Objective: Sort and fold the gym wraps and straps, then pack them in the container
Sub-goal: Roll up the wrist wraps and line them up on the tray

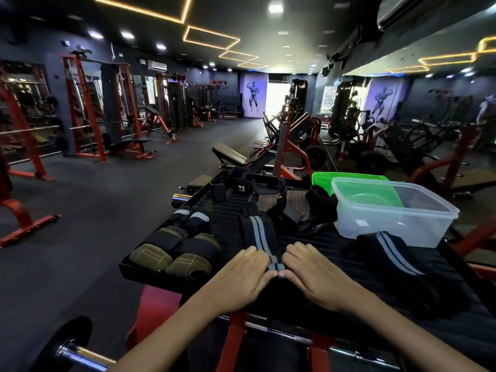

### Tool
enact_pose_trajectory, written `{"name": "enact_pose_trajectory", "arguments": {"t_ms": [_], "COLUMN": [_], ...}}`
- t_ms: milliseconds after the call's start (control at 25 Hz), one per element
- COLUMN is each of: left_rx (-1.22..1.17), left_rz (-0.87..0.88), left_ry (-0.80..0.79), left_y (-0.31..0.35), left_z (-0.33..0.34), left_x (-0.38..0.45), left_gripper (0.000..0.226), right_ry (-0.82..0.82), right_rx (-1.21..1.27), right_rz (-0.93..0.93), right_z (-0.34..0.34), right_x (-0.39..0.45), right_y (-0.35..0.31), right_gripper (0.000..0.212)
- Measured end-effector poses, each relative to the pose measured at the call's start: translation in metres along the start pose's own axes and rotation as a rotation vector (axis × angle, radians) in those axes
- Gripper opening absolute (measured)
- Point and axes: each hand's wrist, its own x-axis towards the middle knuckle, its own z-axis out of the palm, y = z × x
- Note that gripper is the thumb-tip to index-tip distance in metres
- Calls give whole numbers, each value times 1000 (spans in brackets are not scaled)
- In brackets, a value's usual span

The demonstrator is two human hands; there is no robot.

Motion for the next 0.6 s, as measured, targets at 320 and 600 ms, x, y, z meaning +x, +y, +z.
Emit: {"name": "enact_pose_trajectory", "arguments": {"t_ms": [320, 600], "left_rx": [-88, -55], "left_rz": [2, 38], "left_ry": [-120, -68], "left_y": [-3, 1], "left_z": [0, -6], "left_x": [-10, -17], "left_gripper": [31, 37], "right_ry": [-39, 53], "right_rx": [56, 287], "right_rz": [69, 181], "right_z": [-3, 4], "right_x": [-1, 8], "right_y": [-15, -22], "right_gripper": [35, 50]}}
